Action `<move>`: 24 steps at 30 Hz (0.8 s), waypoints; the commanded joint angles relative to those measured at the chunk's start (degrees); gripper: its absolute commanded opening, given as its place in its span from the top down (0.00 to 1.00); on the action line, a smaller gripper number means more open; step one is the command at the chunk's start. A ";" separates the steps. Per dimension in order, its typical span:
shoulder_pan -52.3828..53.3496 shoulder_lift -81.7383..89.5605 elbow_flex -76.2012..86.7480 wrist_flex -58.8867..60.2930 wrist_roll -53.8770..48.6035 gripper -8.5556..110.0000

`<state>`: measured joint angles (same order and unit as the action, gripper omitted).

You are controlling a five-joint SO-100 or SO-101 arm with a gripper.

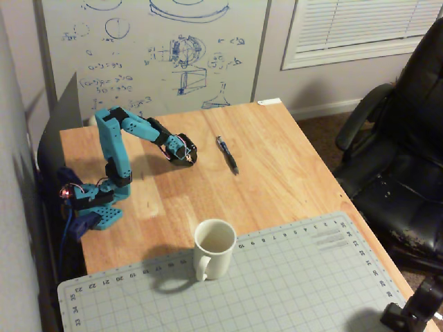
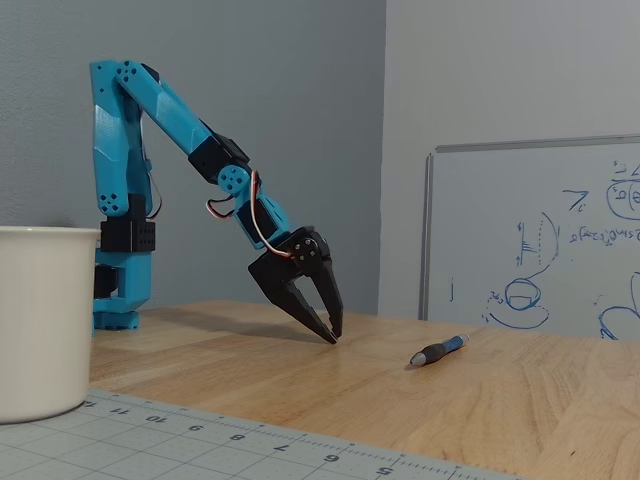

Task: Touch the pen.

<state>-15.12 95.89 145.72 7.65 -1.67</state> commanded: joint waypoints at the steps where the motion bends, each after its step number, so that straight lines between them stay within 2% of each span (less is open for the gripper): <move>1: -0.44 -4.22 0.18 0.53 -0.26 0.92; 6: -0.44 1.41 -1.85 0.97 -0.09 0.92; 9: 0.26 9.40 -2.55 6.24 -0.09 0.92; 15: -0.35 26.81 -9.14 35.24 -0.09 0.92; 19: -0.35 31.64 -19.07 55.37 -0.18 0.92; 24: -0.35 29.27 -32.96 68.03 -0.09 0.92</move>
<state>-15.29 124.01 125.42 67.68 -1.67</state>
